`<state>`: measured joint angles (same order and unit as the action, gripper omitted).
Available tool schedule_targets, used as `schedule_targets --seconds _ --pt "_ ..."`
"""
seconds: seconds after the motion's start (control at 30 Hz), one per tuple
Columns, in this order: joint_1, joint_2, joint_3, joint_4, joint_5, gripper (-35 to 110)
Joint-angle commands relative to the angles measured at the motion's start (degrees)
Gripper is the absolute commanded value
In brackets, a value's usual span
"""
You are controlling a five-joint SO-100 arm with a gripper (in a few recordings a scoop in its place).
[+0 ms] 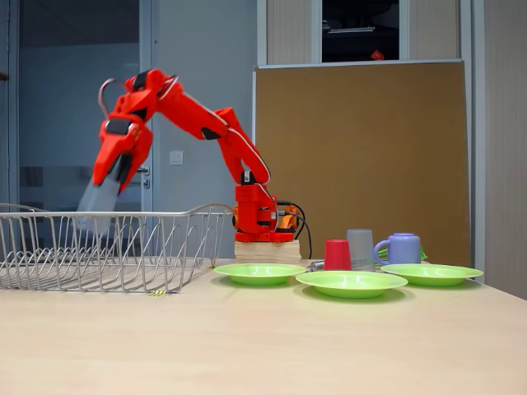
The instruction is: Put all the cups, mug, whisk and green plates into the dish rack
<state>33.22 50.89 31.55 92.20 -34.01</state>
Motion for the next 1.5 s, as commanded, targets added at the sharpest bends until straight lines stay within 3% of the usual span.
schedule_targets --seconds 0.0,0.2,0.7,1.1,1.47 --pt "2.9 -3.43 -5.62 -0.62 -2.9 0" --pt "4.75 -14.77 -18.9 0.7 -8.09 0" --pt "8.35 -21.53 -23.38 -2.9 -15.21 3" --pt "9.23 -23.82 -24.52 -2.29 -16.17 26" --pt "10.46 -23.12 -27.07 -1.14 -15.64 35"
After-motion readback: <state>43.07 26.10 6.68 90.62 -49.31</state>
